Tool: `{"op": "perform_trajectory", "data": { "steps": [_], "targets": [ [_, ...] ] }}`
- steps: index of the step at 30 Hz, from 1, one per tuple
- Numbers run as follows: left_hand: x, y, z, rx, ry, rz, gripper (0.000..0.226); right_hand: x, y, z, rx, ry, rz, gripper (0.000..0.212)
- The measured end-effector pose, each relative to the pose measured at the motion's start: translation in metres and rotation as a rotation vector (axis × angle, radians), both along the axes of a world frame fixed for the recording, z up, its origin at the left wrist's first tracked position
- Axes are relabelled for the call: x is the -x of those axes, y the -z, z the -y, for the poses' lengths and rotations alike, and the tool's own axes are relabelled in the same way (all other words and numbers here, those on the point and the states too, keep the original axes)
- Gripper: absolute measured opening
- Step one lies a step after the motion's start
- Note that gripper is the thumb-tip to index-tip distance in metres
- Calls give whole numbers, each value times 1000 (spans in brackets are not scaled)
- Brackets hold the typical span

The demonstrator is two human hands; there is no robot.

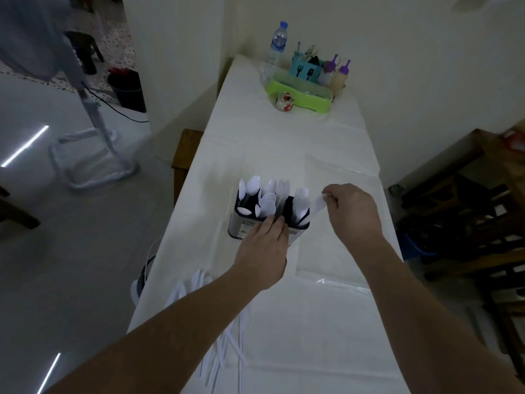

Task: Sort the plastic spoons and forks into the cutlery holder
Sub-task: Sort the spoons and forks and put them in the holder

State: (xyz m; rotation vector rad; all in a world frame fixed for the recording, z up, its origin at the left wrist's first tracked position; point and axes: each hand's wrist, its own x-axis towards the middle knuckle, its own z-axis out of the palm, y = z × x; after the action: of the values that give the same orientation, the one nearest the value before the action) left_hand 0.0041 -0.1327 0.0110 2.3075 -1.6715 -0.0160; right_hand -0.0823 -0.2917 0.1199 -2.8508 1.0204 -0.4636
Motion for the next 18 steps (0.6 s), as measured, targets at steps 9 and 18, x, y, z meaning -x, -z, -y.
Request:
{"op": "perform_trajectory", "data": {
  "steps": [9, 18],
  "targets": [
    [2, 5, 1, -53, 1, -21, 67, -9, 35, 3, -114, -28, -137, 20],
    [-11, -12, 3, 67, 26, -401, 52, -11, 51, -6, -239, 71, -160, 26]
  ]
}}
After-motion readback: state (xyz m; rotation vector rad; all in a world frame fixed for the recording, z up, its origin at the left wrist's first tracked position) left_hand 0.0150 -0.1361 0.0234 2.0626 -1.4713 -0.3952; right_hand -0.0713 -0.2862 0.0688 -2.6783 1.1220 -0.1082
